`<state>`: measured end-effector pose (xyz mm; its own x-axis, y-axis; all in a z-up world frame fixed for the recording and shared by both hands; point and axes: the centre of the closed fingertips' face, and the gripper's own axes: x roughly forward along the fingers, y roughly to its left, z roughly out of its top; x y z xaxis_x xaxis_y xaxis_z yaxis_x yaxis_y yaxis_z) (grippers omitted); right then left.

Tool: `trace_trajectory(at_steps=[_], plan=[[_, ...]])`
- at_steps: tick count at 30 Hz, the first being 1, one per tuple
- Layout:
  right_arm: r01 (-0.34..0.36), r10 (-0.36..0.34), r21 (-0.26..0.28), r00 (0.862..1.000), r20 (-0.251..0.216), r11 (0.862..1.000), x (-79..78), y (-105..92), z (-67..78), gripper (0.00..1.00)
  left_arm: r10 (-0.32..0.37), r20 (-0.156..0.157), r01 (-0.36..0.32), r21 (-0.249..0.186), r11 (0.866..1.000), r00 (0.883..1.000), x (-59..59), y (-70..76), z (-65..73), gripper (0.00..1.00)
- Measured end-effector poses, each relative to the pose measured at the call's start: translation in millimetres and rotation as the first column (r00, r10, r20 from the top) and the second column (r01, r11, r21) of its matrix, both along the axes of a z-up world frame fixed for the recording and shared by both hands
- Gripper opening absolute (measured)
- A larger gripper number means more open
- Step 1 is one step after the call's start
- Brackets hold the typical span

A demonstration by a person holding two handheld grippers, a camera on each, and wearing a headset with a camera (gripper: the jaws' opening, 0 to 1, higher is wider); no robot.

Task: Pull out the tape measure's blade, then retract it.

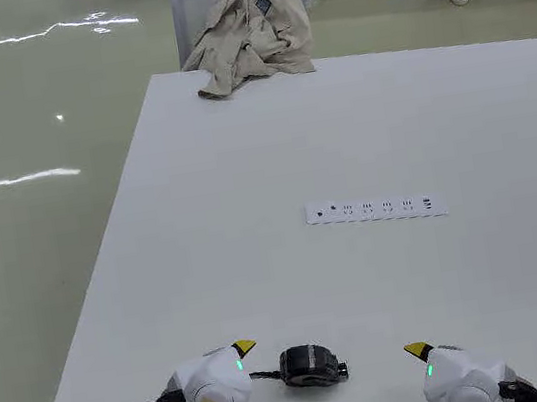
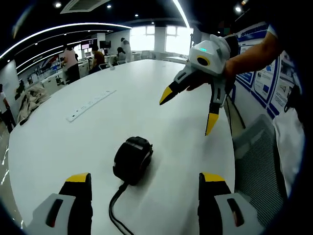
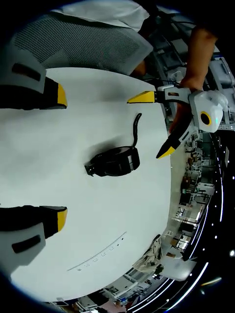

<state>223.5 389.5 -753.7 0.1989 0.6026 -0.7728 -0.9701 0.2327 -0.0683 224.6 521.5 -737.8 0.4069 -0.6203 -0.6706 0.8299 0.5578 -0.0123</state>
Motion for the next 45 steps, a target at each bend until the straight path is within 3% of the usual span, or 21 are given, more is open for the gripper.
trace_trajectory(at_steps=[9, 23, 31, 45], plan=[[-0.052, 0.051, -0.026, 0.999, -0.019, 0.998, 7.0, 7.6, -13.9, 0.82, -0.070, -0.023, 0.071, 0.051, 0.996, 0.997, 8.2, -4.0, -12.7, 0.86], [-0.129, 0.128, -0.036, 0.991, -0.029, 0.991, 21.9, 26.3, -31.4, 0.77, -0.137, -0.035, 0.139, 0.060, 0.988, 0.990, 18.0, -15.9, -25.8, 0.81], [-0.165, 0.164, -0.040, 0.986, -0.034, 0.985, 28.3, 35.3, -41.2, 0.74, -0.177, -0.038, 0.179, 0.064, 0.982, 0.983, 20.1, -20.5, -33.1, 0.77], [-0.223, 0.222, -0.050, 0.975, -0.027, 0.974, 38.6, 42.8, -53.0, 0.65, -0.257, -0.023, 0.258, 0.095, 0.961, 0.966, 33.8, -28.4, -40.9, 0.70]])
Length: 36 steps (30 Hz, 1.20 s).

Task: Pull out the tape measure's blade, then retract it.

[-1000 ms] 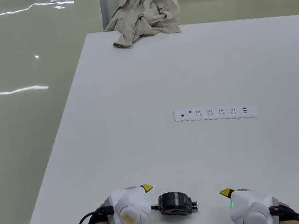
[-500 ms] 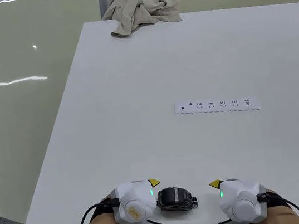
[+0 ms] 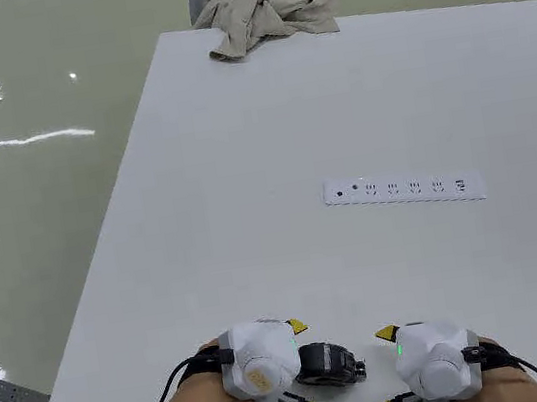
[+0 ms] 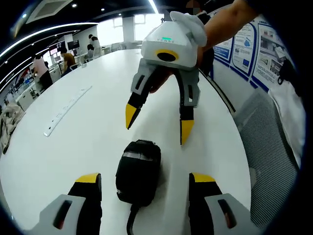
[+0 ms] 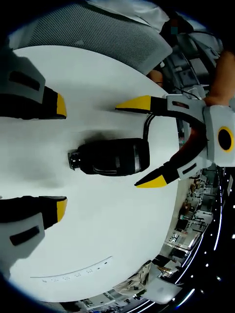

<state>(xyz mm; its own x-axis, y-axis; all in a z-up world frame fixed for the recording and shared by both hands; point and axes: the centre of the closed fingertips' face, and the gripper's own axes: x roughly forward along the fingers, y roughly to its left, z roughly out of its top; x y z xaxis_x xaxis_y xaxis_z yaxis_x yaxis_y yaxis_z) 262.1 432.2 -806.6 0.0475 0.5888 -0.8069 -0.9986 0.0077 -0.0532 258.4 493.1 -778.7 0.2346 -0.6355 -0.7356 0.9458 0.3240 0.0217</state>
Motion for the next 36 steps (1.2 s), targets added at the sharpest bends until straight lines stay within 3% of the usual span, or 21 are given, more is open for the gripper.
trace_trajectory(at_steps=[7, 14, 36], plan=[[-0.028, 0.028, -0.002, 1.000, 0.001, 1.000, -1.2, 2.7, -1.1, 0.61, -0.025, 0.014, 0.025, -0.006, 1.000, 1.000, 2.9, -4.7, 0.3, 0.62], [-0.057, 0.057, -0.003, 0.998, 0.005, 0.998, -2.1, 6.6, -3.6, 0.57, -0.041, 0.018, 0.042, -0.005, 0.999, 0.999, 6.3, -9.8, -0.7, 0.60], [-0.112, 0.112, -0.021, 0.994, -0.012, 0.993, -1.2, 15.3, -13.7, 0.46, -0.110, 0.031, 0.108, 0.049, 0.993, 0.993, 8.3, -14.0, -11.9, 0.43]])
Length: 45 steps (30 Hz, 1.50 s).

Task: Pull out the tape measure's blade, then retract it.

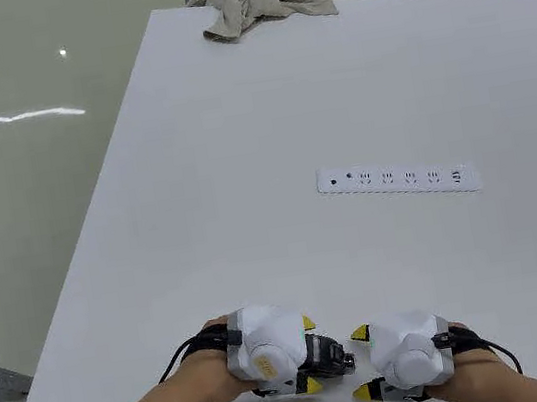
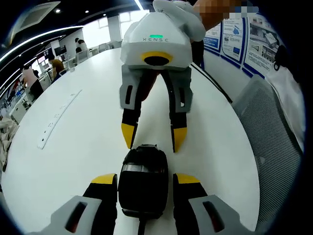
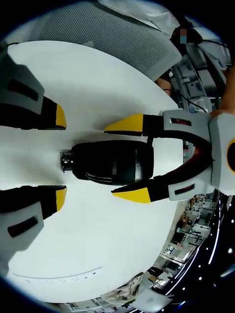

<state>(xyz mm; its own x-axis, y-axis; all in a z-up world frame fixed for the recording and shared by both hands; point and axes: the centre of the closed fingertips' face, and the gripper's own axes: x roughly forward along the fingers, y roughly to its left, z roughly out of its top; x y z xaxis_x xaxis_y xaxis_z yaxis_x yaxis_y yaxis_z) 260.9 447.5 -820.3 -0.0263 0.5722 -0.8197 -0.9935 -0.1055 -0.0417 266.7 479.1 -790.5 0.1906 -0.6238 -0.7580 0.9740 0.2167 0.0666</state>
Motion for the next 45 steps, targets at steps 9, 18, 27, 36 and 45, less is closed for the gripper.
trace_trajectory(at_steps=[9, 18, 27, 36, 45], plan=[[-0.020, 0.020, -0.006, 1.000, -0.010, 1.000, 1.0, 2.6, -3.4, 0.40, -0.001, 0.008, 0.001, 0.011, 1.000, 1.000, 3.3, 1.1, -0.6, 0.36], [-0.039, 0.038, -0.017, 0.999, -0.020, 0.999, 1.4, 6.6, -5.7, 0.35, -0.011, 0.007, 0.011, 0.018, 1.000, 1.000, 3.3, 1.1, -2.1, 0.35], [-0.033, 0.032, -0.019, 0.999, -0.039, 0.999, 4.4, 6.4, -6.8, 0.27, -0.016, 0.004, 0.016, 0.022, 1.000, 1.000, 3.1, 0.9, -1.9, 0.35], [-0.028, 0.027, -0.023, 0.999, -0.043, 0.999, 5.8, 6.5, -6.2, 0.22, -0.017, 0.005, 0.016, 0.029, 0.999, 1.000, 3.4, 1.0, -2.7, 0.35], [-0.024, 0.023, -0.032, 0.998, -0.051, 0.999, 4.5, 6.4, -6.7, 0.18, -0.017, 0.006, 0.017, 0.033, 0.999, 1.000, 3.5, 1.1, -2.4, 0.35]])
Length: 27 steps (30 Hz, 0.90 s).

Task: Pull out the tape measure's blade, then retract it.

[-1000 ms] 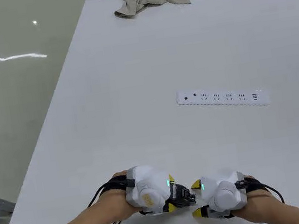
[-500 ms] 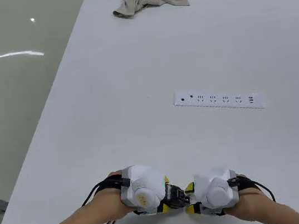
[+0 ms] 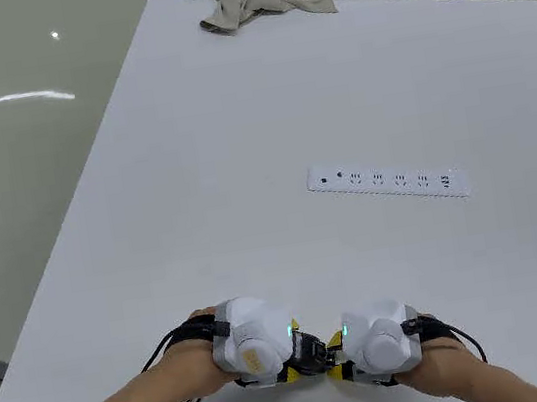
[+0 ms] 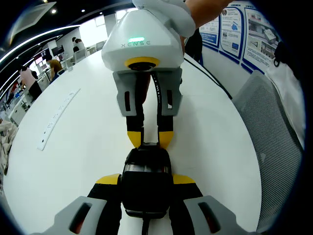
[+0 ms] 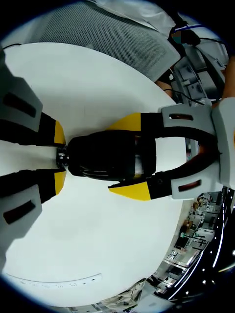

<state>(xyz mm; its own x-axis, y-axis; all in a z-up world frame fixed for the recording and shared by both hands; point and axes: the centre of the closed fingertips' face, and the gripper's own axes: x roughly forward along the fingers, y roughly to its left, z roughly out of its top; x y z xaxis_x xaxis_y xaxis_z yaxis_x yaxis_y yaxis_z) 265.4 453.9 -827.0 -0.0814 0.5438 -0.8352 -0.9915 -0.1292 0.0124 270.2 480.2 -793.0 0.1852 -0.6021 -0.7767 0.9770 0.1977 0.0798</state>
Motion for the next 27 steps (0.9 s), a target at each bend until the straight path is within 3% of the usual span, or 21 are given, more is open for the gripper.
trace_trajectory(at_steps=[12, 27], plan=[[0.000, 0.000, -0.015, 1.000, -0.001, 1.000, -0.6, 0.1, -0.4, 0.16, -0.002, 0.001, 0.002, 0.010, 1.000, 1.000, -0.2, -0.1, -0.7, 0.35], [-0.057, 0.057, -0.012, 0.998, 0.034, 0.998, -1.3, -0.4, -0.1, 0.14, 0.001, -0.003, -0.001, 0.022, 1.000, 1.000, 0.2, 0.7, -1.3, 0.34]])
